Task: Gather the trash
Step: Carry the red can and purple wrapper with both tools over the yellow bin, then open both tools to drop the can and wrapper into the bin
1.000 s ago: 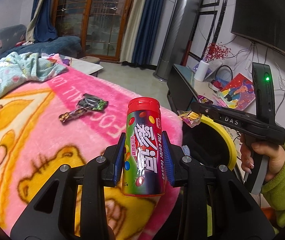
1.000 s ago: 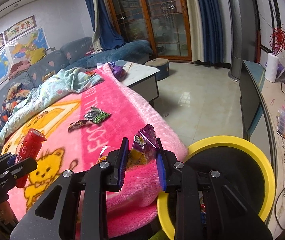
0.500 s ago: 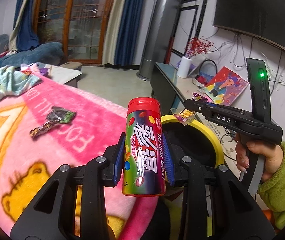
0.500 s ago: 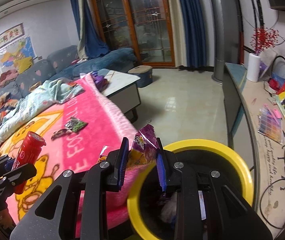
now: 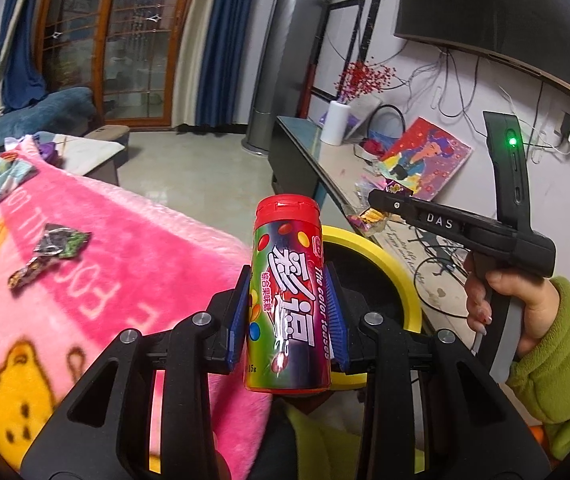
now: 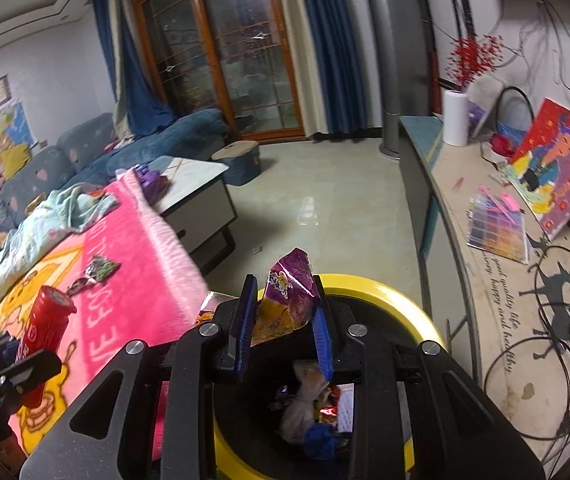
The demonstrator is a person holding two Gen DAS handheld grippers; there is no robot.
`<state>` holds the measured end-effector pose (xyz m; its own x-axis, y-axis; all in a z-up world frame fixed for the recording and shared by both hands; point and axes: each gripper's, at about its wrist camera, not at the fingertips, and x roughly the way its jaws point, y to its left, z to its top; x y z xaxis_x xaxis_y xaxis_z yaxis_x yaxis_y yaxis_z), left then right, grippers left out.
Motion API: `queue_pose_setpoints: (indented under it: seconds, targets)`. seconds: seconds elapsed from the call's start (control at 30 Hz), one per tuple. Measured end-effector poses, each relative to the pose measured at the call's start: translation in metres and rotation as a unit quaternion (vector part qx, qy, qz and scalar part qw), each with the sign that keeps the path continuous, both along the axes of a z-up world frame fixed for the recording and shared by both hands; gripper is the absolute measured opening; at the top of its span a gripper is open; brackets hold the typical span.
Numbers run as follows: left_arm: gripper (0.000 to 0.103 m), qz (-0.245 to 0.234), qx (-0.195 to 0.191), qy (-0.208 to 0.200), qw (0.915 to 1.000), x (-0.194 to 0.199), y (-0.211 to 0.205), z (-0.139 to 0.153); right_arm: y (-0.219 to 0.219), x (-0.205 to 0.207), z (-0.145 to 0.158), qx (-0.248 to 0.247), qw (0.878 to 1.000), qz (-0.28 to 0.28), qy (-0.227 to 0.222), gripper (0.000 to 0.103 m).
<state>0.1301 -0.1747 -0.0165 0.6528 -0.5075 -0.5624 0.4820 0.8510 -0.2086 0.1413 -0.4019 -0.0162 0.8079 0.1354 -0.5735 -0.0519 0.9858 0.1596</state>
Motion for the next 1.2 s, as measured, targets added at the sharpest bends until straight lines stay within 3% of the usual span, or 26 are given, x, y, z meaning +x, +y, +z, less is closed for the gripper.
queue_pose_setpoints:
  seconds: [0.57, 1.2]
  targets:
    - [0.027, -0.049, 0.013, 0.028, 0.9983, 0.019, -0.054, -0.031, -0.053, 0.006, -0.022, 0.031, 0.998, -0.054, 0.030, 0.026]
    - [0.029, -0.062, 0.032, 0.052, 0.9962, 0.048, -0.078, -0.061, -0.059, 0.015, -0.035, 0.048, 0.996, -0.055, 0.047, 0.032]
